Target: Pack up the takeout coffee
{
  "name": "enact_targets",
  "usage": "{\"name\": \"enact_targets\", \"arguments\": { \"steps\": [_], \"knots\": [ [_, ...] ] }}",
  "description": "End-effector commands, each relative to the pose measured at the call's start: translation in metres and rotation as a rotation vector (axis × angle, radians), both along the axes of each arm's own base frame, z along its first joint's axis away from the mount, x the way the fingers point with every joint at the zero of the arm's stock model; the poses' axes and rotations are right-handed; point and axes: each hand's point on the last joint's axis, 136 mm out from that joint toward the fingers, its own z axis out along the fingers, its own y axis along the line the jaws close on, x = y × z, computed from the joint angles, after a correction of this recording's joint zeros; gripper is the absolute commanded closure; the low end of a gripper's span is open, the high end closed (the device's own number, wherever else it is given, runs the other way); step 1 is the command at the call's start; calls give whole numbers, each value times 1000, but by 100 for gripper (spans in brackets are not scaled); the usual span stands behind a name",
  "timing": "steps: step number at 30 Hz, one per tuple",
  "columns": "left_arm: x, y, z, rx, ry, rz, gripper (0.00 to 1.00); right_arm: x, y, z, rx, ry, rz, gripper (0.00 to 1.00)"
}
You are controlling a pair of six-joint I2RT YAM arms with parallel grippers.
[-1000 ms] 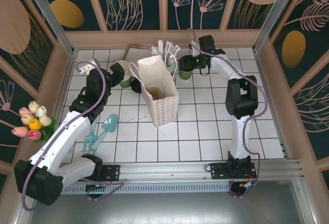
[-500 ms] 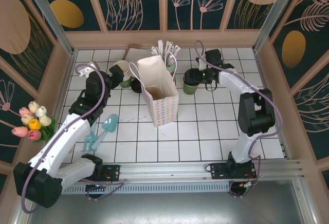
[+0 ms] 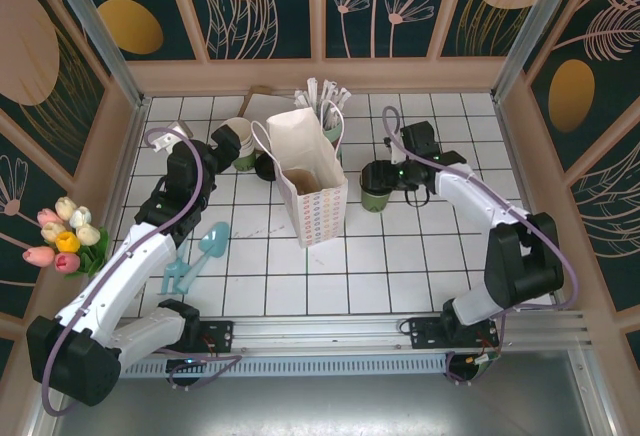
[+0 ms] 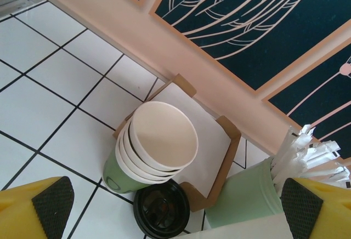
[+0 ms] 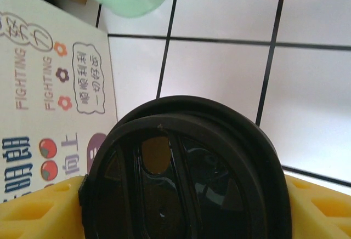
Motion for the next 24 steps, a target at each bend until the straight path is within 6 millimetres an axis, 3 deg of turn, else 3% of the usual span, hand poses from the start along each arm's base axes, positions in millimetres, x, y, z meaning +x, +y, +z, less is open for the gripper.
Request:
{"name": "enact_targets", "arguments": {
  "steps": [1,16,24],
  "knots": [
    [0,-1,6,-30,-29,-2,2,-14,-3,1,-8,10,-23,26],
    [2,-1,7,-27,-36,-4,1,-48,-9,-13,-40,-1,-17,19],
    [4,-3,6,-23,-33,-9,1,-46,-10,0,-53,-45,-17,8]
  ]
}}
